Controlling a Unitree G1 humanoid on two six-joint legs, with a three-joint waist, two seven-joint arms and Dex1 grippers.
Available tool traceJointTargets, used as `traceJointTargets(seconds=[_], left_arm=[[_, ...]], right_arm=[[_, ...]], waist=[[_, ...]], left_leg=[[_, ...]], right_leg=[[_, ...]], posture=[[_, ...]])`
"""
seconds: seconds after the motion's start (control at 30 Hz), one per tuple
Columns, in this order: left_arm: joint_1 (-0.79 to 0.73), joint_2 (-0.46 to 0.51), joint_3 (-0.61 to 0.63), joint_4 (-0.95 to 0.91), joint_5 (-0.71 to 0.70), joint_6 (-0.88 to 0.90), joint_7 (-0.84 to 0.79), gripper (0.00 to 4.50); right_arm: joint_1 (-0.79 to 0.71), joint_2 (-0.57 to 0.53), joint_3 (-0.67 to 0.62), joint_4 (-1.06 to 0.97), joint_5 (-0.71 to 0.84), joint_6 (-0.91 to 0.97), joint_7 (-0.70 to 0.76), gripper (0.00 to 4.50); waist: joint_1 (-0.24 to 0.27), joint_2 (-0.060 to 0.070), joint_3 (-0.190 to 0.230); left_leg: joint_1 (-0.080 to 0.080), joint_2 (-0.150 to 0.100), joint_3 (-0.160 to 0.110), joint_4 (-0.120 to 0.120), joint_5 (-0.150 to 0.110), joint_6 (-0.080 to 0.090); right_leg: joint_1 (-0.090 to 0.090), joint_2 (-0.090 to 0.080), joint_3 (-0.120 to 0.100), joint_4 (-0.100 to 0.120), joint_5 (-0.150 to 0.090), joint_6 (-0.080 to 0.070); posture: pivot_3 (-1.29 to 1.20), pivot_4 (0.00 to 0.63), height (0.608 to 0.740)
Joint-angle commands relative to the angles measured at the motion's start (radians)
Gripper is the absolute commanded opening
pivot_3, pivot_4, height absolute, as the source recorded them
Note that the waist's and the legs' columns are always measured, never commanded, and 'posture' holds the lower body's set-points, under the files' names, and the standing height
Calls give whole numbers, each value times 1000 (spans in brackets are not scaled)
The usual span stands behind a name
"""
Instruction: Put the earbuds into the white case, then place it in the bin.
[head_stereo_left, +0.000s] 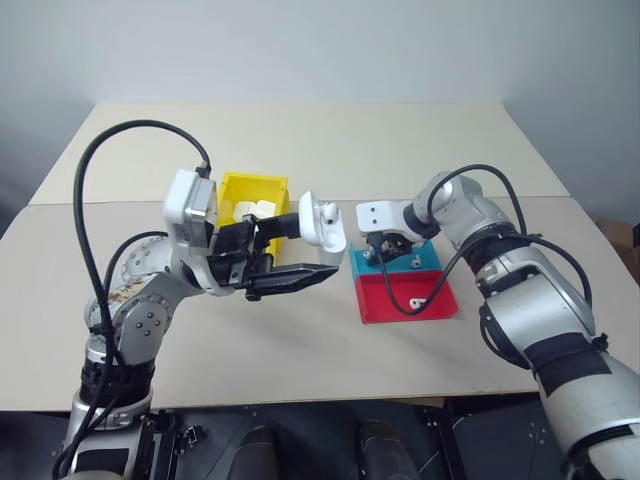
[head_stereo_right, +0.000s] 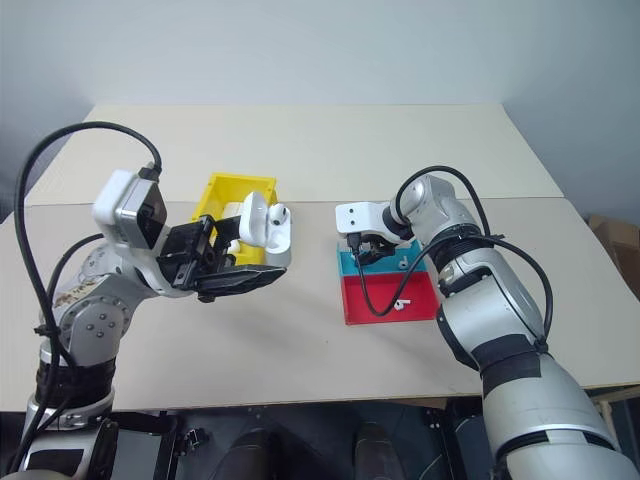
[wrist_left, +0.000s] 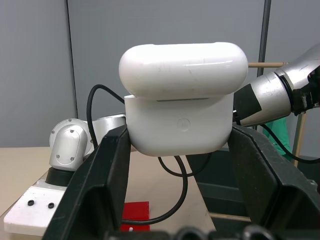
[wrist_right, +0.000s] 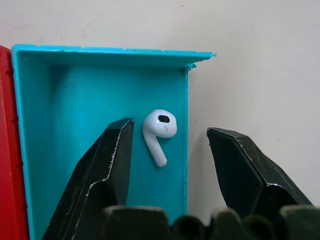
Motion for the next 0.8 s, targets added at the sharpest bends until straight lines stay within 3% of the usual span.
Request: traceJointTargets(seconds=[0.03,0.23,0.33,0.5,0.8], left_arm=[[-2,9,23,-30,-24,-4,4,2703],[4,13,28,-39,-26,-2,10,2703],[9,15,29,-48,-29,0,14,2703],[3,22,30,-36,-28,-2,10,2703],[-9,23,25,-16,-33,-5,-2,2703]], right_arm=[[-24,13,-21,27,-15,-1,-25,2798],[-13,22,-29,30,-29,-5,-11,2798],[-7,20,-30,26,-34,-2,5,2184],[-3,25,-37,24,-27,7,30,625],[-12,11,-114,-5,33,89,56,625]], waist=[[-1,0,0],[-2,0,0],[-2,0,0],[-2,0,0],[-2,0,0]], left_leg=[[0,0,0,0,0,0],[0,0,0,0,0,0],[0,0,0,0,0,0],[0,0,0,0,0,0],[0,0,0,0,0,0]], right_leg=[[0,0,0,0,0,0],[0,0,0,0,0,0],[0,0,0,1,0,0],[0,0,0,1,0,0],[0,0,0,1,0,0]], posture=[[0,150,740],[0,150,740],[0,150,740],[0,150,740],[0,150,740]])
